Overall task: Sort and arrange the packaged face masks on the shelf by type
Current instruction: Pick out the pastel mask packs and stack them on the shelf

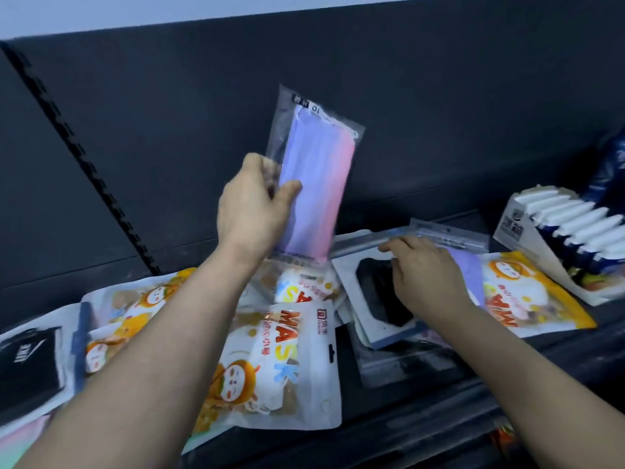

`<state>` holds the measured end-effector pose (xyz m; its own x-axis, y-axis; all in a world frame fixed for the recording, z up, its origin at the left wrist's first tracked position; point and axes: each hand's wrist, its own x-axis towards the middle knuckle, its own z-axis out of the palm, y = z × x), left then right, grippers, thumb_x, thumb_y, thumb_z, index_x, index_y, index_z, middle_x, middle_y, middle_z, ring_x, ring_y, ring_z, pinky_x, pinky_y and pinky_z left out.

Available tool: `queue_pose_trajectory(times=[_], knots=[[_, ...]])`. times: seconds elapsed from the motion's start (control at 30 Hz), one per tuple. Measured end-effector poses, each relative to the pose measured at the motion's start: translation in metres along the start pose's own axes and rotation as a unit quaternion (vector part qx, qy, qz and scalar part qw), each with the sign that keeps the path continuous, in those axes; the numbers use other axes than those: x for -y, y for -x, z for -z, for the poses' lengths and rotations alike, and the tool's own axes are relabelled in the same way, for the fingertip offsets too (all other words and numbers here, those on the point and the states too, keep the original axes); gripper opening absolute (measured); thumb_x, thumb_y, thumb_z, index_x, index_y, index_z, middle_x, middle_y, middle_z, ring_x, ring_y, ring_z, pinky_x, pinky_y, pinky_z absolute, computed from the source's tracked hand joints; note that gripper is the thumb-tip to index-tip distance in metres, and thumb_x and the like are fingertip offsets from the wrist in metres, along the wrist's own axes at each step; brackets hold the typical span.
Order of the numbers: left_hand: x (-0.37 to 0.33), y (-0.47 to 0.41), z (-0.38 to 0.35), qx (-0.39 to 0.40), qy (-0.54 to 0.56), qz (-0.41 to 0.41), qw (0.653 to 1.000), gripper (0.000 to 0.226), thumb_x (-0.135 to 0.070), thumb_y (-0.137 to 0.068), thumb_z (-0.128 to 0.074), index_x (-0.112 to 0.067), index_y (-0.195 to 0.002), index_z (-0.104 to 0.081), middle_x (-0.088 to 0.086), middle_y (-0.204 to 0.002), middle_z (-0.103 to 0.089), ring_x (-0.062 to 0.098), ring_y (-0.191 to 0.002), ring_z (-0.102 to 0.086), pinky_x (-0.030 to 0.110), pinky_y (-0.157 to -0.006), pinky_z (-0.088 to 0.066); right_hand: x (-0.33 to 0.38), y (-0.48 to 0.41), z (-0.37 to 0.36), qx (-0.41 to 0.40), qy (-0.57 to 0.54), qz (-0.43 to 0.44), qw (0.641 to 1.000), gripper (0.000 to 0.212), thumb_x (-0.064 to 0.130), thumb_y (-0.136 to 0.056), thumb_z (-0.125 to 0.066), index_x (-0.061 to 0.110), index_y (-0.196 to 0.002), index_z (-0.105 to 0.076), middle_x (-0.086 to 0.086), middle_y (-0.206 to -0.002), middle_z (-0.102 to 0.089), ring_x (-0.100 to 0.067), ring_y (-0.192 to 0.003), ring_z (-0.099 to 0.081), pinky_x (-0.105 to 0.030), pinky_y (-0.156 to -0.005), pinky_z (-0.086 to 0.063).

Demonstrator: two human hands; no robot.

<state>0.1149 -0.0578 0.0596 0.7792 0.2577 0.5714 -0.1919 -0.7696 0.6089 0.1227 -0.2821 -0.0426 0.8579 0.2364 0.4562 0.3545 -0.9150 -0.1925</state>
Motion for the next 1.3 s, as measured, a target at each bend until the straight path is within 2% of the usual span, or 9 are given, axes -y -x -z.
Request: queue_pose_trajectory(times=[0.13,0.37,0.47,0.6,0.8,0.93,1.03,1.17,1.3], knots=[[-0.018,0.02,-0.054,0.149,0.074,0.082,0.983,0.027,-0.033,-0.079,-0.071,-0.013,-0.092,-0.057,-0.005,-0.074,-0.058,0.022,-0.076,-0.06,0.04,-0.074,-0.052,-0.041,0.018,0.015,0.034,0.054,-0.082,0.995,0.038,0.004,-0.075,-0.06,0.014,-0.112,-0.065,-0.011,-0.112,-0.064,-0.036,-0.101,-0.059,-0.042,-0.074,-0.048],[-0.02,0.054,-0.113,0.283,-0.182,0.047,0.941,0.036,-0.033,-0.085,-0.06,-0.016,-0.116,-0.053,0.007,-0.114,-0.064,0.031,-0.107,-0.06,0.034,-0.078,-0.044,-0.081,0.047,0.025,0.141,0.116,-0.174,0.968,0.044,0.017,-0.093,-0.039,0.023,-0.137,-0.039,-0.003,-0.143,-0.04,-0.026,-0.131,-0.037,-0.041,-0.096,-0.037],[-0.003,0.049,-0.104,0.275,-0.266,0.055,0.922,0.034,-0.029,-0.086,-0.06,-0.016,-0.116,-0.051,0.008,-0.115,-0.062,0.031,-0.107,-0.06,0.034,-0.077,-0.043,-0.085,0.049,0.025,0.177,0.139,-0.218,0.949,0.044,0.024,-0.096,-0.034,0.014,-0.138,-0.035,-0.009,-0.146,-0.036,-0.029,-0.137,-0.031,-0.044,-0.101,-0.034],[-0.001,0.033,-0.083,0.241,-0.289,0.078,0.923,0.034,-0.028,-0.084,-0.062,-0.021,-0.116,-0.054,0.006,-0.115,-0.065,0.03,-0.106,-0.061,0.03,-0.072,-0.04,-0.09,0.049,0.02,0.218,0.145,-0.262,0.929,0.063,0.051,-0.095,-0.027,0.005,-0.136,-0.039,-0.015,-0.145,-0.038,-0.03,-0.135,-0.032,-0.045,-0.102,-0.033],[-0.027,0.044,-0.094,0.243,-0.232,0.052,0.941,0.037,-0.035,-0.087,-0.062,-0.02,-0.119,-0.051,0.004,-0.111,-0.066,0.03,-0.106,-0.059,0.033,-0.075,-0.044,-0.096,0.034,0.017,0.162,0.019,-0.305,0.938,0.048,0.052,-0.087,-0.051,0.014,-0.114,-0.062,-0.012,-0.13,-0.044,-0.032,-0.123,-0.035,-0.042,-0.095,-0.037],[-0.029,0.052,-0.104,0.265,-0.253,0.057,0.929,0.037,-0.034,-0.087,-0.062,-0.017,-0.118,-0.051,0.008,-0.111,-0.064,0.032,-0.106,-0.059,0.036,-0.078,-0.048,-0.106,0.035,0.015,0.131,0.02,-0.352,0.927,0.057,0.047,-0.093,-0.044,0.009,-0.135,-0.04,-0.015,-0.142,-0.033,-0.033,-0.13,-0.027,-0.044,-0.101,-0.03],[-0.025,0.054,-0.101,0.268,-0.305,0.059,0.912,0.032,-0.031,-0.086,-0.06,-0.017,-0.114,-0.052,0.008,-0.11,-0.059,0.03,-0.106,-0.058,0.034,-0.072,-0.04,-0.125,0.034,0.021,0.164,0.062,-0.368,0.913,0.06,0.04,-0.093,-0.049,0.012,-0.141,-0.029,-0.011,-0.149,-0.027,-0.031,-0.134,-0.024,-0.044,-0.104,-0.028],[-0.031,0.056,-0.101,0.253,-0.292,0.071,0.92,0.03,-0.028,-0.086,-0.058,-0.017,-0.113,-0.052,0.008,-0.106,-0.059,0.031,-0.103,-0.059,0.034,-0.071,-0.039,-0.121,0.026,0.015,0.159,-0.004,-0.344,0.925,0.059,0.047,-0.094,-0.039,0.008,-0.139,-0.036,-0.013,-0.148,-0.03,-0.033,-0.133,-0.024,-0.049,-0.104,-0.029],[-0.04,0.062,-0.115,0.276,-0.259,0.067,0.923,0.04,-0.033,-0.084,-0.061,-0.019,-0.121,-0.052,0.008,-0.118,-0.063,0.031,-0.11,-0.058,0.032,-0.078,-0.044,-0.11,0.023,0.007,0.201,0.043,-0.29,0.935,0.073,0.064,-0.088,-0.039,0.011,-0.139,-0.04,-0.011,-0.15,-0.027,-0.032,-0.135,-0.02,-0.047,-0.102,-0.027]])
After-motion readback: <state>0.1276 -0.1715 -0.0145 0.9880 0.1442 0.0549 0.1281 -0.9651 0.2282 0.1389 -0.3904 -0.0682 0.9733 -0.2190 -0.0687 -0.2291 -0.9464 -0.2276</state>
